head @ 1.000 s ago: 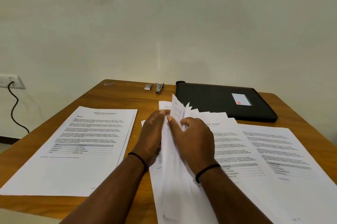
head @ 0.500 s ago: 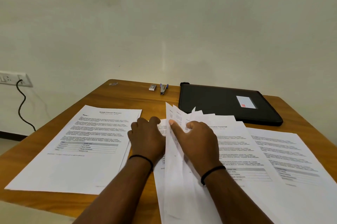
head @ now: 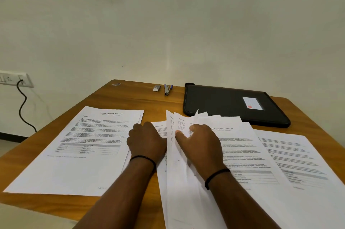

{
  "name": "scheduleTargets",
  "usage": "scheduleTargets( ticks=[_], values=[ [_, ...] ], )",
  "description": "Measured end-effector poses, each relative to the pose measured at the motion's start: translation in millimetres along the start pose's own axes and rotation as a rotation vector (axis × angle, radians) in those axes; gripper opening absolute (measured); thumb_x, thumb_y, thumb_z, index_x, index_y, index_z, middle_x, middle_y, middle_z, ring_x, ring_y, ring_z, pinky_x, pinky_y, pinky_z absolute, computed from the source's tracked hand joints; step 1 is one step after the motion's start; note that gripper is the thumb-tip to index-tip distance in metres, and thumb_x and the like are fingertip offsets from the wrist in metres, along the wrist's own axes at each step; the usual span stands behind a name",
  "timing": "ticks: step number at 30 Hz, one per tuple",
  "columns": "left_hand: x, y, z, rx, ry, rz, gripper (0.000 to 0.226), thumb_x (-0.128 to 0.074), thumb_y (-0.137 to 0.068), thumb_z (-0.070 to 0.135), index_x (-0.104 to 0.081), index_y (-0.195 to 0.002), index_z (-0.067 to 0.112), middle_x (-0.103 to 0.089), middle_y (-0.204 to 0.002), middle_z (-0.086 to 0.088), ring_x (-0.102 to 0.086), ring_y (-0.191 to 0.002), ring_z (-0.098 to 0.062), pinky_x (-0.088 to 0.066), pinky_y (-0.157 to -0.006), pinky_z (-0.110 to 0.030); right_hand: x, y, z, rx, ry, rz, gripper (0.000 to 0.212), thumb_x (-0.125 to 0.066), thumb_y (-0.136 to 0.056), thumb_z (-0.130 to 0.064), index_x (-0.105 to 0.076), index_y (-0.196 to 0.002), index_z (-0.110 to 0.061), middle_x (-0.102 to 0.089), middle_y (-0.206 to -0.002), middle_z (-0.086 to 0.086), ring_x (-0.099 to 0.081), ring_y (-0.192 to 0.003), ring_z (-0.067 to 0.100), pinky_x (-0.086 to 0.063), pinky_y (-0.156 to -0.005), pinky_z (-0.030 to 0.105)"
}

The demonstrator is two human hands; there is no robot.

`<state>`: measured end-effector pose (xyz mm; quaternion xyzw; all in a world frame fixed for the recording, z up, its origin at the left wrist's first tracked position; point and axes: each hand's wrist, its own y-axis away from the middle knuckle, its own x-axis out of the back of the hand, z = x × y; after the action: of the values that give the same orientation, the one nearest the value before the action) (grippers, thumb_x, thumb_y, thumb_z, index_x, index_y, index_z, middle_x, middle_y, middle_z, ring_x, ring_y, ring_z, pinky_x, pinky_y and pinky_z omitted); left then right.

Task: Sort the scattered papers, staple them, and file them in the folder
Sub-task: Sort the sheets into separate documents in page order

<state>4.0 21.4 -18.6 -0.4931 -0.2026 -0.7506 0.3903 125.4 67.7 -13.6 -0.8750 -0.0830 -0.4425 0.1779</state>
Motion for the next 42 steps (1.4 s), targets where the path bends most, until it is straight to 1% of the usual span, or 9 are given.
scheduleTargets(
  ticks=[8, 15, 20, 23, 26, 28, 31, 39, 42],
  values=[
    [0, -5, -4, -0.026, 0.126, -0.029, 0.037, -0.065, -0.084, 0.056, -0.054, -0.087, 0.021, -0.065, -0.092, -0.001, -0.057, -0.080, -0.018, -0.043, -0.072, -0.032, 0, 1, 0, -0.001, -0.040, 0.019, 0.051, -0.057, -0.088, -0.058, -0.064, -0.119, -0.019, -0.064, -0.121, 0.001, -0.063, -0.104, 0.019, -0.056, -0.083, 0.031],
    [0, -2, -1, -0.086, 0.462, -0.029, 0.074, -0.079, -0.077, 0.049, -0.040, -0.133, 0.023, -0.062, -0.128, -0.005, -0.064, -0.109, -0.025, -0.051, -0.087, -0.034, 4, 3, 0, 0.005, -0.042, 0.012, 0.051, -0.057, -0.089, -0.058, -0.062, -0.122, -0.020, -0.063, -0.119, 0.000, -0.061, -0.104, 0.015, -0.046, -0.073, 0.021],
    [-10, -5, -3, -0.185, 0.674, 0.031, 0.074, -0.083, -0.078, 0.023, -0.038, -0.136, 0.031, -0.057, -0.138, -0.003, -0.062, -0.115, -0.024, -0.056, -0.093, -0.042, 1, 2, 0, -0.006, -0.043, 0.023, 0.050, -0.056, -0.090, -0.057, -0.063, -0.121, -0.018, -0.064, -0.121, 0.002, -0.062, -0.106, 0.018, -0.054, -0.084, 0.029],
    [-11, -7, -5, -0.257, 0.676, 0.060, 0.086, -0.083, -0.077, 0.024, -0.031, -0.145, 0.035, -0.051, -0.145, 0.000, -0.061, -0.117, -0.026, -0.055, -0.094, -0.048, 2, 2, 0, -0.007, -0.056, 0.018, 0.045, -0.057, -0.093, -0.051, -0.062, -0.123, -0.018, -0.063, -0.123, 0.002, -0.062, -0.108, 0.017, -0.049, -0.082, 0.024],
    [-12, -7, -2, -0.305, 0.671, 0.075, 0.079, -0.082, -0.079, 0.027, -0.034, -0.142, 0.033, -0.053, -0.132, 0.010, -0.061, -0.106, -0.016, -0.056, -0.084, -0.028, 4, 2, 2, 0.002, -0.054, 0.039, 0.040, -0.057, -0.096, -0.039, -0.061, -0.130, -0.018, -0.062, -0.129, 0.001, -0.059, -0.114, 0.017, -0.047, -0.089, 0.024],
    [-11, -5, -2, -0.293, 0.640, 0.061, 0.060, -0.077, -0.084, 0.030, -0.043, -0.134, 0.031, -0.051, -0.118, 0.015, -0.056, -0.096, -0.010, -0.044, -0.069, -0.010, 4, 2, 3, 0.007, -0.079, 0.077, 0.035, -0.057, -0.097, -0.029, -0.062, -0.129, -0.017, -0.063, -0.129, 0.001, -0.060, -0.114, 0.017, -0.046, -0.090, 0.023],
    [-13, -3, -1, -0.260, 0.672, 0.009, 0.022, -0.057, -0.096, 0.042, -0.057, -0.109, 0.025, -0.067, -0.112, 0.003, -0.061, -0.088, -0.012, -0.041, -0.067, -0.013, 3, 1, 6, -0.015, -0.164, 0.141, 0.030, -0.057, -0.097, -0.021, -0.065, -0.125, -0.017, -0.065, -0.126, 0.002, -0.063, -0.109, 0.019, -0.048, -0.085, 0.022],
    [-10, 1, 4, -0.264, 0.467, -0.010, 0.061, -0.073, -0.088, 0.030, -0.041, -0.140, 0.030, -0.052, -0.142, 0.002, -0.052, -0.122, -0.017, -0.037, -0.085, -0.013, 1, -7, 13, -0.075, -0.333, 0.252, 0.017, -0.060, -0.095, -0.013, -0.070, -0.105, -0.023, -0.072, -0.108, -0.002, -0.061, -0.083, 0.009, -0.041, -0.058, 0.012],
    [-8, 4, 5, -0.311, 0.191, 0.130, 0.049, -0.068, -0.089, 0.041, -0.052, -0.134, 0.032, -0.047, -0.141, 0.000, -0.042, -0.129, -0.019, -0.037, -0.103, -0.027, 3, -7, 14, -0.082, -0.383, 0.265, 0.017, -0.063, -0.094, -0.013, -0.069, -0.105, -0.024, -0.071, -0.107, -0.003, -0.059, -0.076, 0.006, -0.039, -0.054, 0.010]
  ],
)
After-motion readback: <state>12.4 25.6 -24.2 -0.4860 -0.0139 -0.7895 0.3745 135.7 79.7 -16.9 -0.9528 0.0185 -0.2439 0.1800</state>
